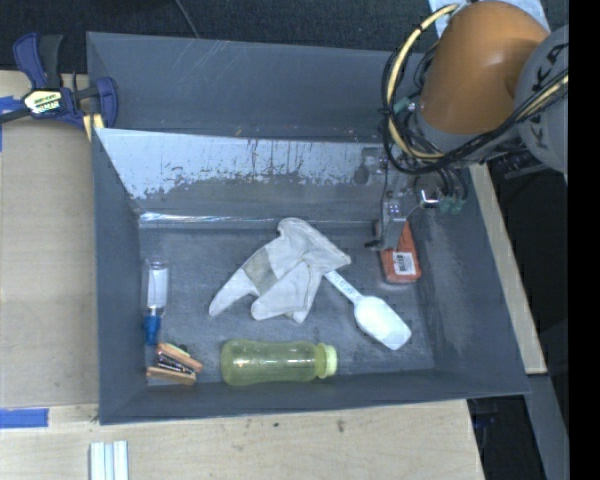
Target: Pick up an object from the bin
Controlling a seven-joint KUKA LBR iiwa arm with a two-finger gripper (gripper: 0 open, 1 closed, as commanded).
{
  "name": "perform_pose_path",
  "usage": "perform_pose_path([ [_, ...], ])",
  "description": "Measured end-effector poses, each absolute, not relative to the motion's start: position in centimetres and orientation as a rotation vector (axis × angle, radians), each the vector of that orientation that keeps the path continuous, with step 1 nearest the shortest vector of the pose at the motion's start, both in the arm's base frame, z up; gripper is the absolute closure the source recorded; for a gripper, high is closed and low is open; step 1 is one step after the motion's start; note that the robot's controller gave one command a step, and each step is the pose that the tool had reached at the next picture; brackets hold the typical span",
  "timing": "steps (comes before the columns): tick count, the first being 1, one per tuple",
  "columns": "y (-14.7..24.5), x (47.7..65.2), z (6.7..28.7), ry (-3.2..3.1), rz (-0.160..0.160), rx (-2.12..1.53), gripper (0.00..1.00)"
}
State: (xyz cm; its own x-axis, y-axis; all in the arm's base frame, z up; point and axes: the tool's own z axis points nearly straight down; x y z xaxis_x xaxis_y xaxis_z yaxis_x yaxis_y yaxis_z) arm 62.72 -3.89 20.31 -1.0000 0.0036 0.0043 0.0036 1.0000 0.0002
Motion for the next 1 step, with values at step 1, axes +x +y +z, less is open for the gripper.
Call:
perform_pose_path([
  [1, -3.89, 62.87, 20.84, -3.146, 0.001, -0.005, 0.0],
])
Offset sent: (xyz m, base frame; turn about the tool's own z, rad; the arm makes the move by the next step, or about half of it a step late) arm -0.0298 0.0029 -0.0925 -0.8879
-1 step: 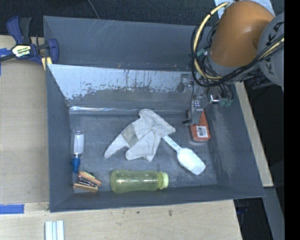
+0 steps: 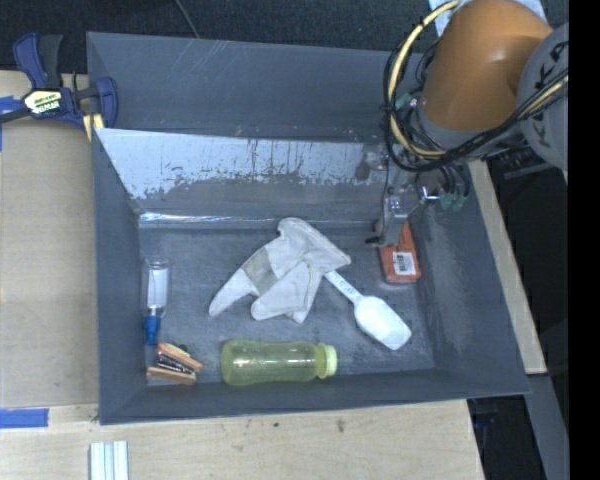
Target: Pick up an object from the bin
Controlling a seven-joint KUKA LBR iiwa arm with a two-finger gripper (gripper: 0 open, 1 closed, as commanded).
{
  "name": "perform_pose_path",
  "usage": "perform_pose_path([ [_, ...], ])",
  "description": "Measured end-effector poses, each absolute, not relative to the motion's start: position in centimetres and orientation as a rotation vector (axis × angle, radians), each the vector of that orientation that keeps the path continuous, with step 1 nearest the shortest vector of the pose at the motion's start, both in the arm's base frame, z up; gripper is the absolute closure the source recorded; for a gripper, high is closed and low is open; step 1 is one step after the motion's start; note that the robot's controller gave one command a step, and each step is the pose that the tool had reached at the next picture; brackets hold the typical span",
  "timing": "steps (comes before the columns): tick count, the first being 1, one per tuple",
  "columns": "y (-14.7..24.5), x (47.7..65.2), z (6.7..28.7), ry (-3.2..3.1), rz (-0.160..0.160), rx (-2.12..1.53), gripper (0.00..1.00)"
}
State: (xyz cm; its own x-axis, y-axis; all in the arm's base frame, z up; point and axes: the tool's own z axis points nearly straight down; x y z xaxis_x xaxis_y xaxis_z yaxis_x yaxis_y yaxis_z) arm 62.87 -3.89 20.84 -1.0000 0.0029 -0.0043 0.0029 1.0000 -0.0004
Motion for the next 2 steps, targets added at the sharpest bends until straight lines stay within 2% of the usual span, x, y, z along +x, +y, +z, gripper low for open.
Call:
perform_pose_path([
  [1, -3.8, 62.3, 18.9, 3.118, -0.002, -0.307, 0.0],
  [2, -2.2, 61.9, 12.6, 3.043, -0.004, -0.746, 0.0],
])
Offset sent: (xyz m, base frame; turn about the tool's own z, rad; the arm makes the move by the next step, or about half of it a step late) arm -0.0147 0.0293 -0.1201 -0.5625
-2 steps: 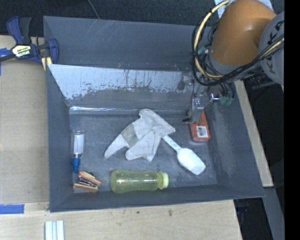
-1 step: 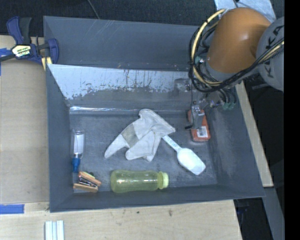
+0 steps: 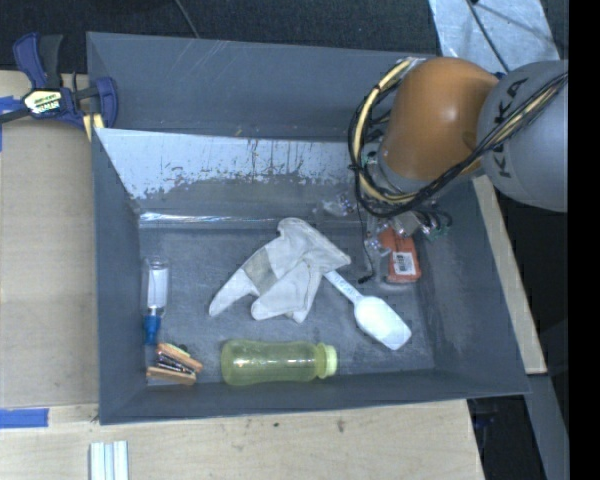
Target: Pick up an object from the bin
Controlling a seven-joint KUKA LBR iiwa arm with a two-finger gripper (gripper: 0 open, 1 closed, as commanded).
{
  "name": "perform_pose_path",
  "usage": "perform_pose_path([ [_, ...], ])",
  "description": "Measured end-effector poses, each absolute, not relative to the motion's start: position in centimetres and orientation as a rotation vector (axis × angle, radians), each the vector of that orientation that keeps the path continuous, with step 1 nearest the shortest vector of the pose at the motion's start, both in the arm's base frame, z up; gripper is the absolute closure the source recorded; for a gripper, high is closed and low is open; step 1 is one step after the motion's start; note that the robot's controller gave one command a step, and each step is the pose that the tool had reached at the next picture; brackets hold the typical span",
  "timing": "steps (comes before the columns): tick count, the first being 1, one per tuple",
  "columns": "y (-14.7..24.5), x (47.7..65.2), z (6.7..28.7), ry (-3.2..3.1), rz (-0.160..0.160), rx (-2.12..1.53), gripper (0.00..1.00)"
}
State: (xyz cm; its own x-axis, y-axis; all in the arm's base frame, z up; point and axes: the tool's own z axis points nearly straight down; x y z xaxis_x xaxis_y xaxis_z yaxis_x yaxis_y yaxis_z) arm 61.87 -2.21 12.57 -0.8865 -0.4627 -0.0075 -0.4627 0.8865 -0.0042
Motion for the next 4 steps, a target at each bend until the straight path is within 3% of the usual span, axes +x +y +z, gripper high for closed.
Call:
perform_pose_path([
  [1, -0.9, 61.6, 8.3, 3.042, 0.001, -0.78, 0.0],
  [2, 1.3, 61.6, 8.5, 3.026, 0.0, -0.833, 0.0],
  [3, 3.4, 60.9, 8.6, 2.792, 0.0, -1.427, 1.0],
  [4, 3.4, 60.9, 8.6, 2.793, 0.001, -1.426, 1.0],
])
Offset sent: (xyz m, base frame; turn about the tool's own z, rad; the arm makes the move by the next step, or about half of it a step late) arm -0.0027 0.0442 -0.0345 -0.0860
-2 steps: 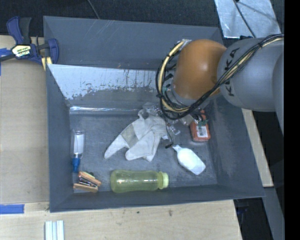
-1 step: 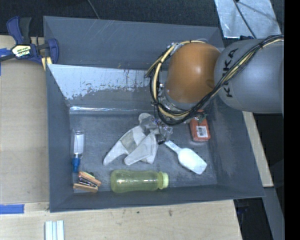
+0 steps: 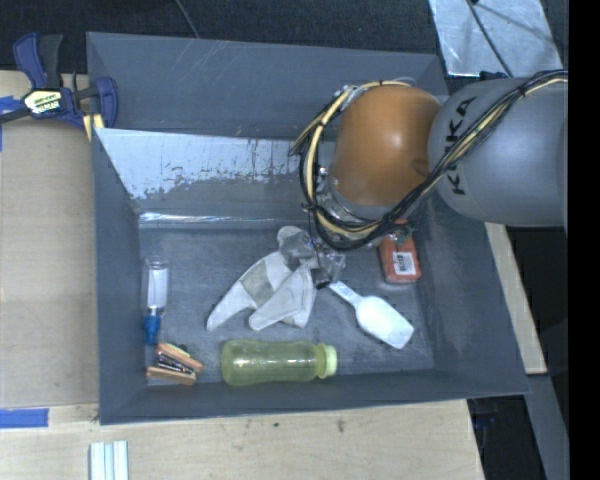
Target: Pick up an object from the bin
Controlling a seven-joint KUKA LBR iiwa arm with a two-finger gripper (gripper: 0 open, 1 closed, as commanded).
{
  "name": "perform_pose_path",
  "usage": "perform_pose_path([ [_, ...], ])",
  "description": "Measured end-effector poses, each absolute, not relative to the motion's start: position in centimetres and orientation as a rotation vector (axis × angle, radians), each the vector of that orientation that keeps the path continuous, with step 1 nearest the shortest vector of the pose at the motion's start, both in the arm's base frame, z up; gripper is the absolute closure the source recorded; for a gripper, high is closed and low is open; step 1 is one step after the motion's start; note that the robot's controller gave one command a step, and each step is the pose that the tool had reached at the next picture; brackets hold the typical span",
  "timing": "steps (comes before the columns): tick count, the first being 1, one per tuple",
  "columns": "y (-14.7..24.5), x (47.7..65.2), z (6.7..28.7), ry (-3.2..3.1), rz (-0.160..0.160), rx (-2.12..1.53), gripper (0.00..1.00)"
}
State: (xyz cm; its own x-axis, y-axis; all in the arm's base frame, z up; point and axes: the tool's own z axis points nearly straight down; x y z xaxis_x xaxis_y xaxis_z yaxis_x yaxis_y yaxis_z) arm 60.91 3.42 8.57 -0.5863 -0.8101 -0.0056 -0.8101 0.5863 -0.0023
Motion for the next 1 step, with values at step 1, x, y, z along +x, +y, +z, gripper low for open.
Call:
perform_pose_path([
  [1, 6.04, 62.22, 20.12, 2.792, 0.001, -1.432, 1.0],
])
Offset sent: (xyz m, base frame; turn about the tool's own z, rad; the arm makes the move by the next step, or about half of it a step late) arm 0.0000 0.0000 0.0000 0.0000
